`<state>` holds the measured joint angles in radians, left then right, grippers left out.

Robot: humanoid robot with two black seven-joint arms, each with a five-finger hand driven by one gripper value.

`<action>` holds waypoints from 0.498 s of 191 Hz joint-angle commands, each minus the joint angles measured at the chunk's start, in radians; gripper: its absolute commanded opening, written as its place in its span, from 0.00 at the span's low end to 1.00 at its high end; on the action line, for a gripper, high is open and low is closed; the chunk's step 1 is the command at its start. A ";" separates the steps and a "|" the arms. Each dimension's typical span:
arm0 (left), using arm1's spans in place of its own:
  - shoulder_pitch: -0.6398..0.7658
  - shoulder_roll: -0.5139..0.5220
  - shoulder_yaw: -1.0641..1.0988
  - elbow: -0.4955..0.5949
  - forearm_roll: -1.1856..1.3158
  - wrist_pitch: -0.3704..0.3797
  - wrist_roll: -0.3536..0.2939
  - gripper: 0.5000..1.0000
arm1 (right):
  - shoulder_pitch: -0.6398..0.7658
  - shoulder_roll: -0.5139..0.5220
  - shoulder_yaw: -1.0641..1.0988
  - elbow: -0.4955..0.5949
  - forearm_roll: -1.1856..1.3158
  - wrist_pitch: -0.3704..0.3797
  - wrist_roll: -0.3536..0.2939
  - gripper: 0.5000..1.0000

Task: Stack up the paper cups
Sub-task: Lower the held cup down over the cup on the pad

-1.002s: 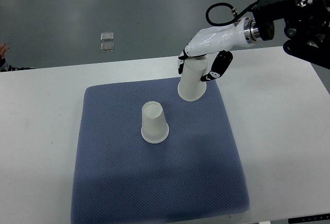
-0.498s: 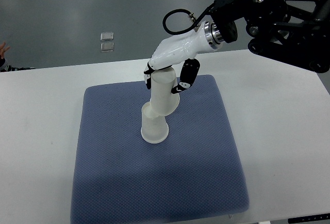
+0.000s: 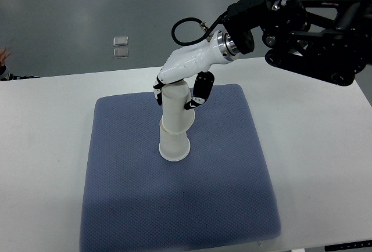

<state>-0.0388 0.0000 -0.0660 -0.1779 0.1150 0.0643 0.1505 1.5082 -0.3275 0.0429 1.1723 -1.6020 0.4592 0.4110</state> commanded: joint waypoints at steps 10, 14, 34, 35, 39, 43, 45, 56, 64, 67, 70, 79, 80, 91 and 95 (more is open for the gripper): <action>0.000 0.000 0.000 0.000 0.000 0.000 0.000 1.00 | 0.000 0.018 0.000 0.000 0.000 -0.001 0.000 0.25; 0.000 0.000 0.000 0.000 0.000 0.000 0.000 1.00 | 0.000 0.019 0.000 0.000 0.000 -0.001 0.000 0.25; 0.000 0.000 0.000 0.000 0.000 0.000 0.000 1.00 | 0.001 0.022 0.002 0.000 0.000 0.001 0.000 0.25; 0.000 0.000 0.000 0.000 0.000 -0.001 0.000 1.00 | 0.001 0.022 0.000 0.000 0.000 0.001 -0.001 0.25; 0.000 0.000 0.000 0.000 0.000 0.000 0.000 1.00 | 0.000 0.024 0.000 0.000 0.000 0.001 -0.001 0.25; 0.000 0.000 0.000 0.000 0.000 0.000 0.000 1.00 | -0.002 0.028 0.000 0.000 -0.001 -0.001 -0.001 0.25; 0.000 0.000 0.000 0.000 0.000 0.000 0.000 1.00 | -0.002 0.030 0.000 0.000 -0.001 -0.001 -0.001 0.25; 0.000 0.000 0.000 0.000 0.000 0.000 0.000 1.00 | -0.006 0.035 0.000 -0.002 -0.003 -0.002 -0.006 0.25; 0.000 0.000 0.000 0.000 0.000 -0.001 0.000 1.00 | -0.016 0.035 0.000 -0.006 -0.004 -0.004 -0.006 0.25; 0.000 0.000 0.000 0.000 0.000 0.000 0.000 1.00 | -0.017 0.035 0.000 -0.008 -0.006 -0.004 -0.006 0.26; 0.000 0.000 0.000 0.000 0.000 0.000 0.000 1.00 | -0.022 0.035 0.000 -0.011 -0.006 -0.004 -0.006 0.26; 0.000 0.000 0.000 0.000 0.000 -0.001 0.000 1.00 | -0.026 0.035 0.000 -0.016 -0.007 -0.005 -0.006 0.27; 0.000 0.000 0.000 0.000 0.000 0.000 0.000 1.00 | -0.028 0.035 0.000 -0.017 -0.007 -0.005 -0.006 0.27; 0.000 0.000 0.000 0.000 0.000 0.000 0.000 1.00 | -0.034 0.035 0.002 -0.020 -0.007 -0.007 -0.008 0.31; 0.000 0.000 0.000 0.000 0.000 0.000 0.001 1.00 | -0.037 0.035 0.002 -0.020 -0.007 -0.010 -0.008 0.34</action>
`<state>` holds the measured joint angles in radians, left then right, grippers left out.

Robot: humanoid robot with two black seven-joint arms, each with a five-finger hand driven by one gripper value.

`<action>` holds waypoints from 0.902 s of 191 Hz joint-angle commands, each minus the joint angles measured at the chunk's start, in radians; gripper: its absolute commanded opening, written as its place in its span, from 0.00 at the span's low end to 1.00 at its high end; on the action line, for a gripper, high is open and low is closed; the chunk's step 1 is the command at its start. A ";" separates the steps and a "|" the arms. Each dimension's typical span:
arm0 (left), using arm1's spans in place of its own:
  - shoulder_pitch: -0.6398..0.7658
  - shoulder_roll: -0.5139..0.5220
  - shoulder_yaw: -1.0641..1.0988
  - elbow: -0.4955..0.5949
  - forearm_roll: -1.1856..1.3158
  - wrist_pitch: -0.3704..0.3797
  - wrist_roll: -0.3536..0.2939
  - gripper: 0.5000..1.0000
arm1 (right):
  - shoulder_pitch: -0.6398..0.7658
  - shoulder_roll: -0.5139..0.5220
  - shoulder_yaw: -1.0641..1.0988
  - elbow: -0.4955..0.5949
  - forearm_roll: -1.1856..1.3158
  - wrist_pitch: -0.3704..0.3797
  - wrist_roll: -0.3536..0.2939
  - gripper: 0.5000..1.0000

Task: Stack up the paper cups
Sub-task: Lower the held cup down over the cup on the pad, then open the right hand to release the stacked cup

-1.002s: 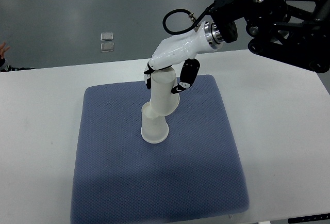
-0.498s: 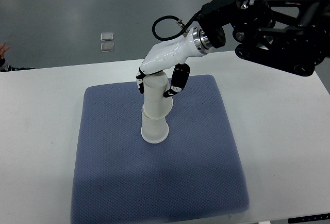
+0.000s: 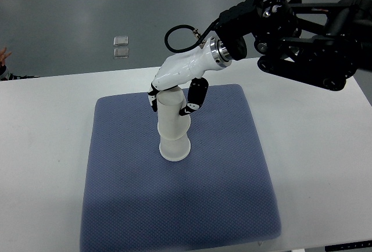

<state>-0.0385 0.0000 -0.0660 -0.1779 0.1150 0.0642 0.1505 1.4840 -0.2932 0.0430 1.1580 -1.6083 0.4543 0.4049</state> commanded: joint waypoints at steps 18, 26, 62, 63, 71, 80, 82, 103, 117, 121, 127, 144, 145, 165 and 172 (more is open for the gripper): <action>0.000 0.000 0.000 0.000 0.000 -0.001 0.000 1.00 | -0.021 0.000 0.001 -0.009 0.002 -0.019 -0.014 0.46; 0.000 0.000 0.000 0.000 0.000 0.000 0.000 1.00 | -0.024 0.000 0.001 -0.009 0.004 -0.023 -0.015 0.51; 0.000 0.000 0.000 0.000 0.000 0.000 0.000 1.00 | -0.028 0.000 0.003 -0.011 0.008 -0.026 -0.017 0.57; -0.001 0.000 0.000 0.000 0.000 0.000 0.000 1.00 | -0.028 0.000 0.003 -0.011 0.008 -0.025 -0.017 0.57; 0.000 0.000 0.000 0.000 0.000 0.000 0.000 1.00 | -0.028 0.000 0.003 -0.011 0.008 -0.026 -0.017 0.58; 0.000 0.000 0.000 0.000 0.000 0.000 0.000 1.00 | -0.028 0.000 0.003 -0.011 0.008 -0.025 -0.017 0.58; 0.000 0.000 0.000 0.000 0.000 0.000 0.000 1.00 | -0.028 0.000 0.005 -0.011 0.008 -0.025 -0.017 0.58; 0.000 0.000 0.000 0.000 0.000 -0.001 0.000 1.00 | -0.030 0.000 0.005 -0.011 0.010 -0.025 -0.017 0.58; -0.001 0.000 0.000 0.000 0.000 0.000 0.000 1.00 | -0.033 0.000 0.006 -0.009 0.008 -0.025 -0.017 0.58; 0.000 0.000 0.000 0.000 0.000 -0.001 0.000 1.00 | -0.034 0.000 0.006 -0.011 0.008 -0.025 -0.017 0.58; 0.000 0.000 0.000 0.000 0.000 0.000 0.000 1.00 | -0.037 0.000 0.006 -0.009 0.008 -0.026 -0.017 0.59; 0.000 0.000 0.000 0.000 0.000 0.000 0.001 1.00 | -0.039 0.000 0.006 -0.009 0.010 -0.026 -0.017 0.59; 0.000 0.000 0.000 0.000 0.000 -0.001 0.000 1.00 | -0.039 0.000 0.006 -0.009 0.008 -0.026 -0.017 0.59; 0.000 0.000 0.000 0.000 0.000 -0.001 0.000 1.00 | -0.039 -0.001 0.008 -0.009 0.008 -0.025 -0.017 0.59; -0.001 0.000 0.000 0.000 0.000 0.000 0.001 1.00 | -0.039 -0.003 0.009 -0.011 0.010 -0.026 -0.017 0.63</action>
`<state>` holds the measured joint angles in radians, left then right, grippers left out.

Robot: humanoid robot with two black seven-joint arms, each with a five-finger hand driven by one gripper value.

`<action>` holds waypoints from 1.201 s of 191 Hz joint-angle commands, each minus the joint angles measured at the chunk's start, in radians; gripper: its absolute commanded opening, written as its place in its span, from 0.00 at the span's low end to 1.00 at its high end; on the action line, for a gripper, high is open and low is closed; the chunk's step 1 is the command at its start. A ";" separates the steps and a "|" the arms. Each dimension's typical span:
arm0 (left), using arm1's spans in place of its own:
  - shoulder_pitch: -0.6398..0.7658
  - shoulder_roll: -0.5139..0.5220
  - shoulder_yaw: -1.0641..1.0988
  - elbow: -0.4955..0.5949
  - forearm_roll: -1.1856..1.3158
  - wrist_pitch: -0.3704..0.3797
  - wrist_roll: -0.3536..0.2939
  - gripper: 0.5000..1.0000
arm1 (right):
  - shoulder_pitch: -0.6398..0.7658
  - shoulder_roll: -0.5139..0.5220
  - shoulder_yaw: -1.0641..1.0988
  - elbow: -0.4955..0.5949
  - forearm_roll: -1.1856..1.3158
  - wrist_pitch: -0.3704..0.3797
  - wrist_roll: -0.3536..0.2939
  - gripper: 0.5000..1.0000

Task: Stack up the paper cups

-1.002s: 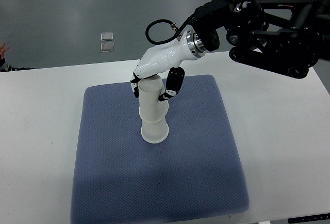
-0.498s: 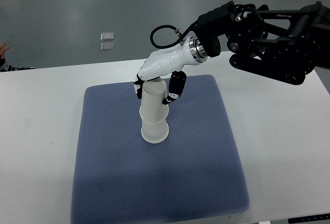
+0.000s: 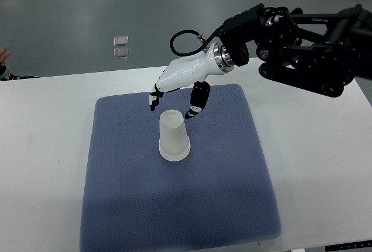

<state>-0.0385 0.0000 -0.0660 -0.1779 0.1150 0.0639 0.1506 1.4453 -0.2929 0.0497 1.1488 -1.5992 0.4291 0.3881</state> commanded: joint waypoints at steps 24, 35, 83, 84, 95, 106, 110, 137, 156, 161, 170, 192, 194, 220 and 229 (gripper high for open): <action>0.000 0.000 0.000 0.000 0.000 0.001 0.001 1.00 | -0.011 -0.012 0.012 -0.024 0.002 -0.016 0.002 0.73; 0.000 0.000 0.000 0.000 0.000 0.001 0.000 1.00 | -0.031 -0.020 0.021 -0.052 0.018 -0.033 0.002 0.77; -0.001 0.000 0.000 0.000 0.000 0.001 0.000 1.00 | -0.078 -0.025 0.096 -0.241 0.239 -0.058 0.000 0.79; -0.001 0.000 0.000 0.000 0.000 0.001 0.000 1.00 | -0.080 -0.025 0.099 -0.248 0.252 -0.058 0.000 0.79; 0.000 0.000 0.000 0.000 0.000 0.001 0.000 1.00 | -0.092 -0.026 0.107 -0.288 0.332 -0.062 -0.005 0.79; 0.000 0.000 0.000 0.000 0.000 -0.001 0.000 1.00 | -0.106 -0.031 0.107 -0.327 0.436 -0.075 -0.006 0.79; -0.001 0.000 0.000 0.000 0.000 -0.001 0.001 1.00 | -0.109 -0.035 0.107 -0.339 0.470 -0.078 -0.006 0.79; 0.000 0.000 0.000 0.000 0.000 0.001 0.001 1.00 | -0.147 -0.043 0.107 -0.408 0.705 -0.125 -0.020 0.79; 0.000 0.000 0.000 0.000 0.000 0.001 0.001 1.00 | -0.170 -0.045 0.107 -0.442 0.849 -0.214 -0.025 0.79; -0.001 0.000 0.000 0.000 0.000 0.001 0.000 1.00 | -0.177 -0.045 0.107 -0.451 0.883 -0.231 -0.025 0.79; 0.000 0.000 0.000 0.000 0.000 -0.001 0.001 1.00 | -0.194 -0.045 0.107 -0.465 0.950 -0.251 -0.025 0.79; 0.000 0.000 0.000 0.000 0.000 0.001 0.000 1.00 | -0.232 -0.045 0.108 -0.491 1.159 -0.279 -0.025 0.79; 0.000 0.000 0.000 0.000 0.000 0.001 0.000 1.00 | -0.235 -0.045 0.108 -0.492 1.180 -0.280 -0.025 0.79; -0.001 0.000 0.000 0.000 0.000 -0.001 0.000 1.00 | -0.264 -0.045 0.108 -0.506 1.400 -0.339 -0.025 0.79; -0.001 0.000 0.000 0.000 0.000 -0.001 0.000 1.00 | -0.276 -0.045 0.108 -0.506 1.478 -0.368 -0.025 0.79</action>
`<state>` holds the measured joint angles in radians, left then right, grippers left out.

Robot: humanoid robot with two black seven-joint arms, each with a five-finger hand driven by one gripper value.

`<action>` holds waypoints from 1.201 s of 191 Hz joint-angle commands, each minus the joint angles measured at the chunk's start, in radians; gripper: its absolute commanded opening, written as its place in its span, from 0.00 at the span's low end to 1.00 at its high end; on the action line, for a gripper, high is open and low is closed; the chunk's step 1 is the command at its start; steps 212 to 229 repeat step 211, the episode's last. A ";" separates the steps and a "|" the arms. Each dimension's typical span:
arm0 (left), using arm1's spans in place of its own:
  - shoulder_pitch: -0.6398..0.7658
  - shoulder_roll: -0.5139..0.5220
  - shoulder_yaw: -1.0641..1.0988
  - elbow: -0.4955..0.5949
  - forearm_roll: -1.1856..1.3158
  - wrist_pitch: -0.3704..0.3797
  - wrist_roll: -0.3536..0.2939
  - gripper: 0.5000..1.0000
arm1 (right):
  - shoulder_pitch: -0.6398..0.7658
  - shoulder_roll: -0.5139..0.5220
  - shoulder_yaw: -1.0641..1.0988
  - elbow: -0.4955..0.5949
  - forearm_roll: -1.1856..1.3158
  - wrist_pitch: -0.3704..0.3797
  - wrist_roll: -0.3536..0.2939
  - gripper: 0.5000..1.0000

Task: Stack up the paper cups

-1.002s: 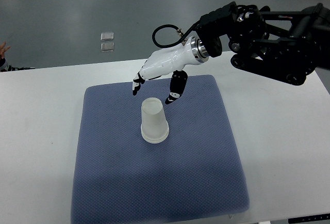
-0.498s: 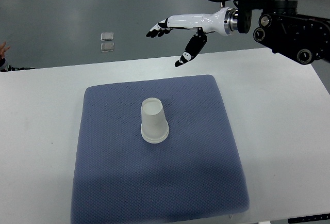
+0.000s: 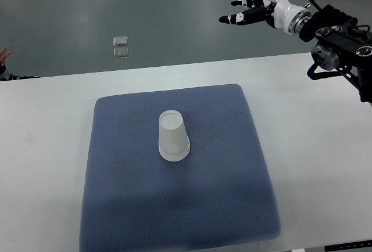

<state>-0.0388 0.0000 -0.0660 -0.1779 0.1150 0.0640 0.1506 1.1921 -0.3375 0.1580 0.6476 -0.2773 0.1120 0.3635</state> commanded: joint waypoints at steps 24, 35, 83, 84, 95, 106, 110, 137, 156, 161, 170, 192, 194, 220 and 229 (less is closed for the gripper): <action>0.000 0.000 0.000 0.000 0.000 -0.001 0.000 1.00 | -0.049 0.000 0.000 -0.005 0.331 -0.092 0.000 0.79; 0.000 0.000 0.000 0.000 0.000 -0.001 0.000 1.00 | -0.065 0.000 0.000 -0.006 0.405 -0.095 0.000 0.79; 0.000 0.000 0.000 0.000 0.000 -0.001 0.001 1.00 | -0.167 0.021 0.130 -0.005 0.645 -0.089 0.000 0.83; 0.000 0.000 0.000 0.000 0.000 -0.001 0.001 1.00 | -0.167 0.022 0.130 -0.005 0.645 -0.089 0.000 0.83; 0.000 0.000 0.000 0.000 0.000 0.000 0.000 1.00 | -0.201 0.043 0.175 -0.003 0.641 -0.084 0.002 0.83; -0.001 0.000 0.000 0.000 0.000 0.000 0.000 1.00 | -0.223 0.063 0.187 -0.003 0.639 -0.083 0.008 0.83; 0.000 0.000 0.000 0.000 0.000 0.000 0.001 1.00 | -0.230 0.071 0.187 -0.003 0.638 -0.081 0.009 0.83; -0.001 0.000 0.000 0.000 0.000 0.000 0.000 1.00 | -0.263 0.103 0.192 -0.003 0.630 -0.083 0.015 0.83; -0.001 0.000 0.000 0.000 0.000 0.000 0.000 1.00 | -0.269 0.114 0.192 -0.003 0.618 -0.083 0.019 0.83; 0.000 0.000 0.000 0.000 0.000 -0.001 0.000 1.00 | -0.272 0.115 0.192 -0.003 0.610 -0.083 0.022 0.83; 0.000 0.000 0.000 0.000 0.000 0.000 0.000 1.00 | -0.273 0.118 0.195 -0.003 0.592 -0.084 0.026 0.83; -0.001 0.000 0.000 0.000 0.000 0.000 0.000 1.00 | -0.273 0.123 0.196 -0.005 0.564 -0.089 0.031 0.83; -0.001 0.000 0.000 0.000 0.000 0.000 0.000 1.00 | -0.273 0.123 0.196 -0.005 0.564 -0.089 0.031 0.83; 0.000 0.000 0.000 0.000 0.000 -0.001 0.000 1.00 | -0.273 0.118 0.196 -0.005 0.564 -0.089 0.058 0.83; 0.000 0.000 0.000 0.000 0.000 -0.001 0.000 1.00 | -0.273 0.118 0.196 -0.005 0.564 -0.089 0.058 0.83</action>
